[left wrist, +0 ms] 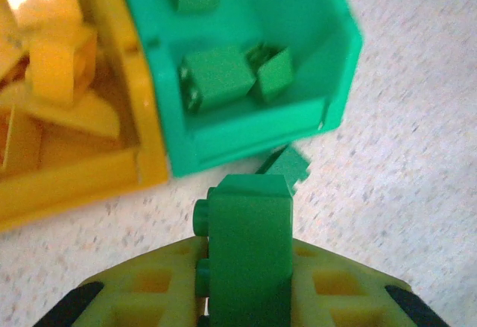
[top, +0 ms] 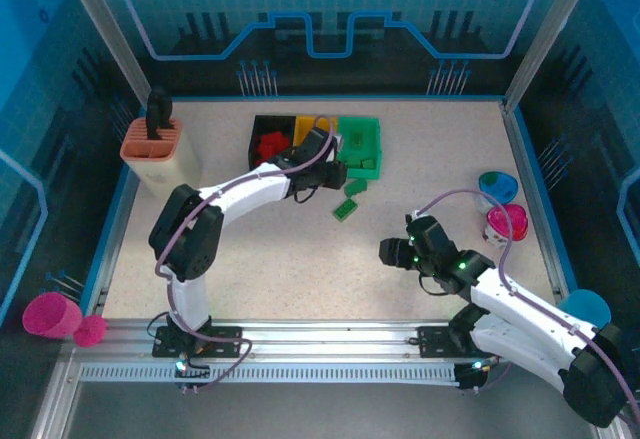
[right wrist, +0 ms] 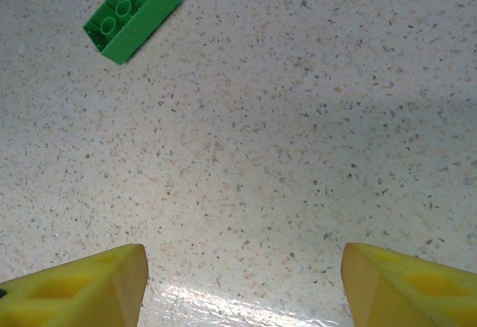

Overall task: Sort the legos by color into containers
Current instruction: Pick up the lego from the center of the table, then place the lego in the container.

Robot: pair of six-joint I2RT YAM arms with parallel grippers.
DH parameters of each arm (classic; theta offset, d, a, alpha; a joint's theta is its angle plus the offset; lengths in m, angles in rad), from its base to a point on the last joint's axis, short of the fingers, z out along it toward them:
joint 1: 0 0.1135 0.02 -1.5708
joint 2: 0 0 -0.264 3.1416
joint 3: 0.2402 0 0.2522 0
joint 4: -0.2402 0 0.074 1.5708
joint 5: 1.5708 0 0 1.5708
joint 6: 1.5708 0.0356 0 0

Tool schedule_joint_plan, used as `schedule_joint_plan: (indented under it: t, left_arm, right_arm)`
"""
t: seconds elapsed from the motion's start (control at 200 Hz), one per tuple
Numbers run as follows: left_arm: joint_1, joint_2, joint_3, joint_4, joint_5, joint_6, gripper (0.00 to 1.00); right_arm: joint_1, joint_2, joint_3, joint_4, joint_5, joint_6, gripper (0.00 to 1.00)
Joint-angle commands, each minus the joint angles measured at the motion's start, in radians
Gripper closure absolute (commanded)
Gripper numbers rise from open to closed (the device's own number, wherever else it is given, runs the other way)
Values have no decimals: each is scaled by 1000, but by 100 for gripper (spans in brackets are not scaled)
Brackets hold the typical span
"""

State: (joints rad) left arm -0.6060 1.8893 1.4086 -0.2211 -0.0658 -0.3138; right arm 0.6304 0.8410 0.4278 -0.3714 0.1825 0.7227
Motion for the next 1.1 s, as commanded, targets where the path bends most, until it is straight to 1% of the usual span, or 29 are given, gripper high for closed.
schedule_joint_plan:
  t: [0.0,0.135,0.295,0.425,0.775,0.86,0.935,1.005,1.055,1.096]
  left_arm:
    - [10,52,78,78,35,-5,77]
    - [24,142,168,97,59,-34,77]
    - [29,206,232,139,48,-39,76]
    - [32,276,323,99,39,-36,75]
    - [42,404,491,18,1,-30,72]
    - [43,418,520,-4,2,-24,66]
    - [42,413,526,-3,2,-16,64]
    - [43,391,524,10,-1,-1,58]
    - [42,373,526,12,-9,12,53]
    - [43,353,530,12,-10,20,46]
  right_arm:
    - [16,-22,-26,17,3,27,30]
    - [18,-51,-38,-3,3,33,30]
    - [20,-92,-52,-27,11,36,30]
    - [20,-102,-59,-30,8,41,30]
    - [22,-99,-53,-31,2,40,30]
    - [23,-102,-52,-36,2,42,30]
    - [23,-105,-52,-39,2,42,30]
    - [23,-106,-51,-43,-1,44,30]
    - [24,-105,-48,-44,-3,44,30]
    - [24,-105,-45,-48,-4,44,30]
